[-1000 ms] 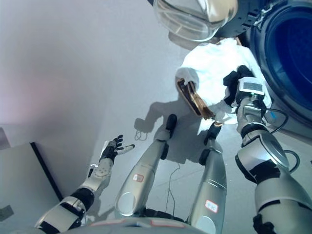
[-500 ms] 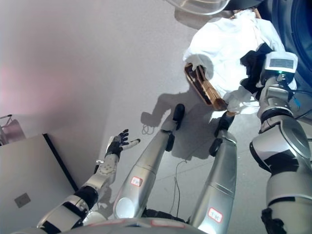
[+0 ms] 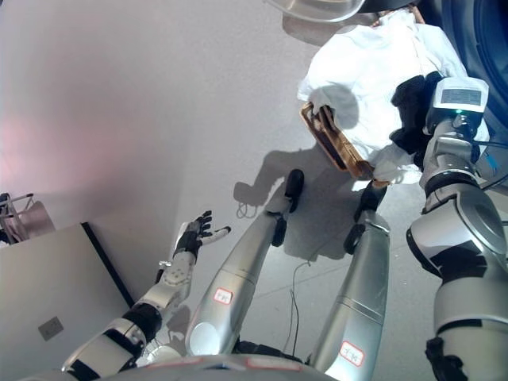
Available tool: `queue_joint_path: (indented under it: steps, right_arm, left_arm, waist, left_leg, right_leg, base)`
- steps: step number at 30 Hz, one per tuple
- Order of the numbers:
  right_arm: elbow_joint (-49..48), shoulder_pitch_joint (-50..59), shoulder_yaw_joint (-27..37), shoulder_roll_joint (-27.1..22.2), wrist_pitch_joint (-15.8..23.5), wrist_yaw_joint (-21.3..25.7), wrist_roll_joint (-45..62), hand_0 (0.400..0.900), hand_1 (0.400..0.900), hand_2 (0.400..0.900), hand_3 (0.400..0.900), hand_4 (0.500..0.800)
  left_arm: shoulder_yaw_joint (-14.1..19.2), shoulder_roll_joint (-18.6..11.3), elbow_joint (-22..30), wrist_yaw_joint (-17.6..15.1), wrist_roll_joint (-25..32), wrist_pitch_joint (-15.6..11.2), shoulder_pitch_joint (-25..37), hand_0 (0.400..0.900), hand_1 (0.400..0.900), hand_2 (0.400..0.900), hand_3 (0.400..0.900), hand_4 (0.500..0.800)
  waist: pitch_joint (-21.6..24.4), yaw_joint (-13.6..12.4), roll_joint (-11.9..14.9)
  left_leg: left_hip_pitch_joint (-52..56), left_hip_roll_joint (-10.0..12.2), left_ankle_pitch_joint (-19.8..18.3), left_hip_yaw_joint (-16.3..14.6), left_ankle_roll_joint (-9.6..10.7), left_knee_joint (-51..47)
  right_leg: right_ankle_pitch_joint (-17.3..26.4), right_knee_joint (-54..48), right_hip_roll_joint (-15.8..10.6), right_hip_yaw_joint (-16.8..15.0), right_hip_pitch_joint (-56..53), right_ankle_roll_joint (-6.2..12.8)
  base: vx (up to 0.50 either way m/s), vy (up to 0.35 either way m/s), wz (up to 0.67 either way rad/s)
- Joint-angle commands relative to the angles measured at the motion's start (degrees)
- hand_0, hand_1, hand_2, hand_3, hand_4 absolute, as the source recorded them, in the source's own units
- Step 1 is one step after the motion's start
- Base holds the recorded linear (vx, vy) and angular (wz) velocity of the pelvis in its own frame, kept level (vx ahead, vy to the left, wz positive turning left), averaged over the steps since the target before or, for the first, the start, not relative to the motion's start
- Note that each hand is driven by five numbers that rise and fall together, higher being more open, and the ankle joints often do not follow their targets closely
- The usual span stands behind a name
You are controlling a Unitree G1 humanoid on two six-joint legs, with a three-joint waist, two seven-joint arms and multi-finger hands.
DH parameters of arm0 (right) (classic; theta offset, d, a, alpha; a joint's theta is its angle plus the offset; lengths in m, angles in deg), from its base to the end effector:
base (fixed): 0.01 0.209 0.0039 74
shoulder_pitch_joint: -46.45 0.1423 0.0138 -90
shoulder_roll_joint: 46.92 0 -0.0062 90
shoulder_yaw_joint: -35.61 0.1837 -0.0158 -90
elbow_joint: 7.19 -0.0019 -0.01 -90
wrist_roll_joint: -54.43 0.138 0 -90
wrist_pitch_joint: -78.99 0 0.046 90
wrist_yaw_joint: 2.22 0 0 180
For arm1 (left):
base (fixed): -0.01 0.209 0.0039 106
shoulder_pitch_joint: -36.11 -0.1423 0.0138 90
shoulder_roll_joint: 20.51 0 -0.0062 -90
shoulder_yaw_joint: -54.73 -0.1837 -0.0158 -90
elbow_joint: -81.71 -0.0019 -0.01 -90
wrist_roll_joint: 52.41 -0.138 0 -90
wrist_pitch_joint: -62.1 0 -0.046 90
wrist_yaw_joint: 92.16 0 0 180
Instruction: Put the clothes in the basket into the washing machine.
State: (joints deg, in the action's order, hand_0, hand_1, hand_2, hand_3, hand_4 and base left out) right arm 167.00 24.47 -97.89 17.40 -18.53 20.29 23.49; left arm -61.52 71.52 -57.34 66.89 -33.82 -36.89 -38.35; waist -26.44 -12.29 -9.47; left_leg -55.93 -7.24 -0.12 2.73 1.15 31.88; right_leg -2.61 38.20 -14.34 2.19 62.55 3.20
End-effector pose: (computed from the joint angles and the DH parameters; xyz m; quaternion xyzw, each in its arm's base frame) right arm 0.3321 -0.3183 0.1821 -0.7504 0.1200 -0.2541 0.5983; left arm 0.2112 0.1588 -0.0485 0.1209 0.2317 0.0600 0.9634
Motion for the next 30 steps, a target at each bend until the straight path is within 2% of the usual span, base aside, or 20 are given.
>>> queue_joint_path:
  steps: [1, 8, 9, 10, 14, 19, 23, 24, 25, 26, 27, 28, 30]
  right_arm:
    - [0.2, 1.4, -3.0, -3.7, -2.4, 2.5, -0.6, 0.400, 0.400, 0.400, 0.400, 0.500]
    - [-1.0, 1.5, -0.3, -0.9, -1.5, 4.1, 3.7, 0.400, 0.400, 0.400, 0.400, 0.500]
    - [-1.7, 1.4, 2.0, -0.3, -0.5, 4.6, 7.3, 0.400, 0.400, 0.400, 0.400, 0.500]
    - [-2.2, 1.5, 6.0, 0.3, 1.4, 5.0, 14.7, 0.400, 0.400, 0.400, 0.400, 0.500]
    - [-3.8, 0.6, 15.7, 0.9, 5.8, 5.8, 32.0, 0.400, 0.400, 0.400, 0.400, 0.500]
    - [-4.4, -3.6, 26.9, 1.8, 10.9, 6.2, 49.4, 0.400, 0.400, 0.400, 0.400, 0.500]
    - [-4.8, -8.9, 38.2, 3.1, 15.9, 4.5, 66.1, 0.400, 0.400, 0.400, 0.400, 0.500]
    - [-4.9, -9.2, 38.4, 3.1, 15.9, 4.4, 66.2, 0.400, 0.400, 0.400, 0.400, 0.500]
    - [-5.1, -10.8, 42.3, 4.3, 18.0, 3.3, 73.0, 0.400, 0.400, 0.400, 0.400, 0.500]
    - [-5.1, -11.0, 42.4, 4.3, 18.0, 3.2, 73.1, 0.400, 0.400, 0.400, 0.400, 0.500]
    - [-6.0, -12.8, 47.6, 5.8, 21.4, 2.4, 82.2, 0.400, 0.400, 0.400, 0.400, 0.500]
    - [-6.1, -13.1, 47.8, 5.8, 21.4, 2.3, 82.3, 0.400, 0.400, 0.400, 0.400, 0.500]
    - [-7.2, -13.9, 52.3, 7.8, 25.0, 1.0, 90.9, 0.400, 0.400, 0.400, 0.400, 0.500]
  left_arm:
    - [1.4, 0.2, -4.0, -3.2, 1.7, -0.4, -2.3, 0.900, 0.900, 0.900, 0.900, 0.800]
    - [1.8, -0.2, -5.9, -3.5, 1.6, -0.5, -1.3, 0.900, 0.900, 0.900, 0.900, 0.800]
    - [1.9, -0.4, -6.2, -3.6, 1.6, -0.6, -1.1, 0.900, 0.900, 0.900, 0.900, 0.800]
    - [1.9, -0.7, -6.7, -3.5, 1.5, -0.7, -1.0, 0.900, 0.900, 0.900, 0.900, 0.800]
    - [2.9, -1.3, -7.8, -2.8, 1.7, -1.2, -1.6, 0.900, 0.900, 0.900, 0.900, 0.800]
    - [4.0, -1.9, -9.7, -1.7, 0.6, -1.4, -3.1, 0.900, 0.900, 0.900, 0.900, 0.800]
    - [4.3, -1.8, -9.6, -0.5, -0.7, -1.7, -4.9, 0.900, 0.900, 0.900, 0.900, 0.800]
    - [4.1, -2.0, -9.5, -0.4, -0.7, -1.7, -4.9, 0.900, 0.900, 0.900, 0.900, 0.800]
    - [4.1, -1.9, -9.6, 0.0, -1.1, -1.8, -5.5, 0.900, 0.900, 0.900, 0.900, 0.800]
    - [4.0, -2.0, -9.6, 0.0, -1.1, -1.8, -5.6, 0.900, 0.900, 0.900, 0.900, 0.800]
    - [4.0, -1.5, -9.7, 0.6, -1.2, -1.7, -6.4, 0.900, 0.900, 0.900, 0.900, 0.800]
    - [3.9, -1.6, -9.7, 0.6, -1.2, -1.8, -6.5, 0.900, 0.900, 0.900, 0.900, 0.800]
    - [3.6, -1.2, -10.0, 1.4, -1.2, -1.8, -7.0, 0.900, 0.900, 0.900, 0.900, 0.800]
  waist:
    - [0.9, 2.2, -4.3]
    - [1.1, 2.7, -3.3]
    - [1.1, 2.8, -3.1]
    - [1.3, 2.5, -3.5]
    - [1.8, 2.7, -3.4]
    - [2.8, 2.8, -4.1]
    - [4.0, 2.7, -5.3]
    - [4.0, 2.6, -5.3]
    - [4.5, 2.5, -5.8]
    - [4.5, 2.4, -5.8]
    - [5.2, 2.3, -6.4]
    - [5.2, 2.2, -6.3]
    - [5.7, 2.2, -7.2]
  left_leg:
    - [-0.8, 0.0, 3.0, 4.5, 3.5, -4.4]
    - [4.0, 0.8, 4.4, 4.7, 3.5, -8.9]
    - [5.1, 1.1, 5.0, 4.8, 3.7, -10.2]
    - [6.7, 2.0, 7.8, 4.9, 3.8, -13.5]
    - [11.8, 3.1, 9.5, 4.5, 4.2, -18.5]
    - [16.8, 3.9, 10.8, 4.5, 4.4, -23.1]
    - [20.2, 4.1, 11.2, 4.1, 4.3, -25.7]
    - [20.4, 4.2, 11.2, 4.1, 4.3, -25.8]
    - [21.2, 4.2, 11.1, 4.1, 4.2, -26.1]
    - [21.4, 4.3, 11.1, 4.0, 4.2, -26.2]
    - [22.3, 4.3, 10.9, 3.9, 4.1, -26.8]
    - [22.5, 4.3, 10.9, 3.9, 4.1, -26.9]
    - [23.2, 4.2, 10.8, 3.7, 4.1, -27.0]
  right_leg:
    - [-6.9, 8.0, 1.5, 0.6, -6.0, 1.26]
    - [-5.9, 3.6, 2.8, 1.6, -11.0, 1.35]
    - [-5.6, 2.2, 3.1, 1.9, -12.2, 1.43]
    - [-2.8, -1.5, 4.0, 2.9, -14.2, 1.32]
    - [-1.0, -7.7, 5.2, 3.4, -19.4, 1.76]
    - [0.8, -14.5, 6.0, 3.9, -25.0, 2.31]
    - [1.7, -18.7, 6.1, 3.7, -29.1, 2.74]
    - [1.7, -18.9, 6.1, 3.7, -29.3, 2.74]
    - [1.9, -19.9, 5.9, 3.8, -30.2, 2.83]
    - [2.0, -20.0, 5.9, 3.8, -30.3, 2.83]
    - [2.0, -21.1, 5.8, 3.6, -31.5, 2.93]
    - [2.1, -21.3, 5.8, 3.6, -31.8, 2.93]
    - [2.2, -22.1, 5.7, 3.7, -32.8, 3.02]
  base:
    - [0.00, -0.023, -0.03]
    - [0.01, -0.016, -0.08]
    - [-0.07, -0.004, -0.12]
    - [-0.07, -0.014, -0.13]
    - [0.00, -0.005, -0.12]
    - [0.02, 0.005, -0.07]
    - [0.03, 0.023, -0.03]
    - [0.02, 0.038, -0.07]
    - [0.01, 0.020, -0.04]
    - [0.04, 0.040, -0.07]
    - [0.03, 0.019, -0.04]
    - [0.04, 0.036, -0.07]
    - [0.01, 0.016, 0.00]
